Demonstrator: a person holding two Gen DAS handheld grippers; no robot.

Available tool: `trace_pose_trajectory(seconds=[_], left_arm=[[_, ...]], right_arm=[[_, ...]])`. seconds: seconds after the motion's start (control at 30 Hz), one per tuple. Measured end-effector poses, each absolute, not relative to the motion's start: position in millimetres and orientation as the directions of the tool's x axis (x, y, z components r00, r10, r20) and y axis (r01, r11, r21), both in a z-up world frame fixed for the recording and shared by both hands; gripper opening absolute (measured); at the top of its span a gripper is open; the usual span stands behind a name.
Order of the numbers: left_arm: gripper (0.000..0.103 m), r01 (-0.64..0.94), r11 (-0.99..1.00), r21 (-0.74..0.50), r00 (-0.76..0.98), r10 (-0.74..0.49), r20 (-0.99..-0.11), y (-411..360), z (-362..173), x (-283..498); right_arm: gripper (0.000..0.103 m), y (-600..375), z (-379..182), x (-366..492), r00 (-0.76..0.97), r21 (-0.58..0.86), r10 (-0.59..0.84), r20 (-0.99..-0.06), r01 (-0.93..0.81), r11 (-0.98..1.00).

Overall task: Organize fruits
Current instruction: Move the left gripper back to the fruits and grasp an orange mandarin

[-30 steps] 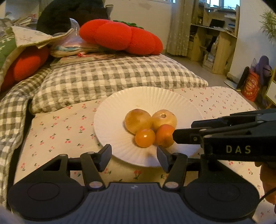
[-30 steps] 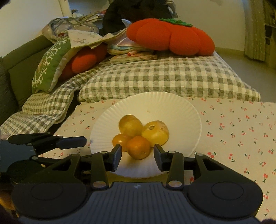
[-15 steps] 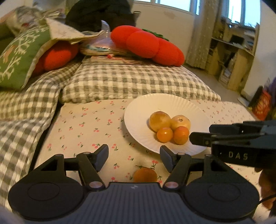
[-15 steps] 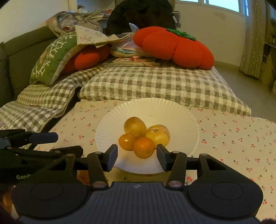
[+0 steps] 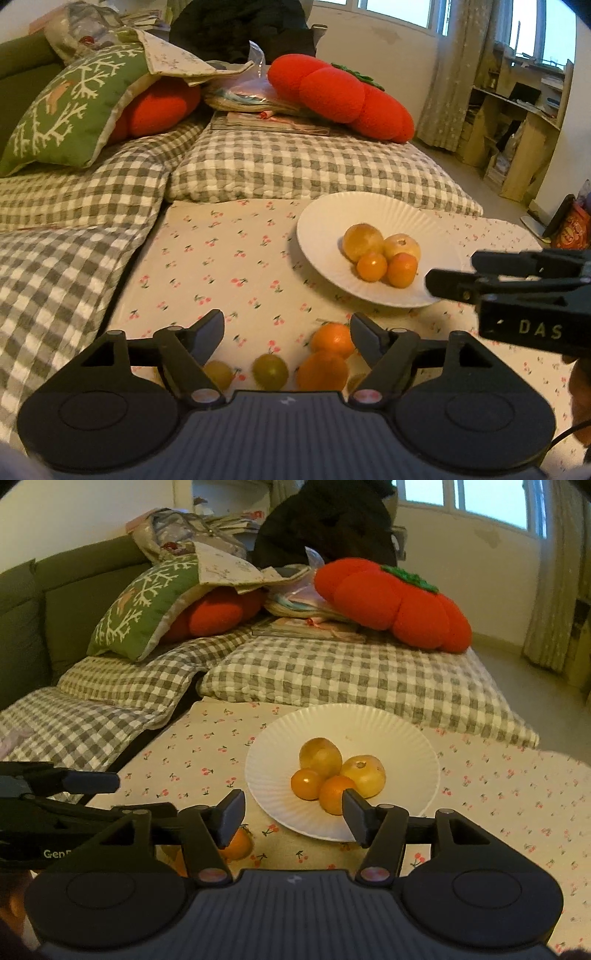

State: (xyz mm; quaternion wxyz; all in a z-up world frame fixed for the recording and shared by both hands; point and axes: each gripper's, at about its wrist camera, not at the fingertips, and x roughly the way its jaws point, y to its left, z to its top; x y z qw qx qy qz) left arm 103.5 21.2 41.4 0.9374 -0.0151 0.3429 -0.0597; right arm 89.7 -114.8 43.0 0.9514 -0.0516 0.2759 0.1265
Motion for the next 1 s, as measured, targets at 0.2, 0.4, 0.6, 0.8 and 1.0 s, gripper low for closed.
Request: trace_pose_trajectory(seconds=[0.2, 0.4, 0.6, 0.8, 1.0], left_arm=[[0.073, 0.091, 0.993, -0.071, 0.74, -0.115, -0.663, 31, 36, 90], [0.079, 0.077, 0.995, -0.071, 0.727, -0.105, -0.679, 37, 32, 81], [0.08, 0.095, 0.994, -0.057, 0.694, -0.107, -0.712, 41, 23, 78], [0.081, 0.13, 0.989, -0.066, 0.669, -0.137, -0.73, 40, 20, 77], [0.081, 0.205, 0.979, 0.001, 0.643, -0.134, -0.754, 24, 6, 74]], right_arm=[[0.061, -107, 47, 78, 0.827, -0.066, 0.216, -0.519, -0.29, 0.955], [0.073, -104, 44, 79, 0.819, -0.063, 0.222, -0.529, -0.299, 0.952], [0.083, -119, 38, 90, 0.773, 0.094, 0.263, -0.578, -0.258, 0.962], [0.086, -134, 28, 98, 0.722, 0.259, 0.324, -0.611, -0.205, 0.944], [0.085, -128, 17, 100, 0.69, 0.265, 0.344, -0.637, -0.223, 0.938]])
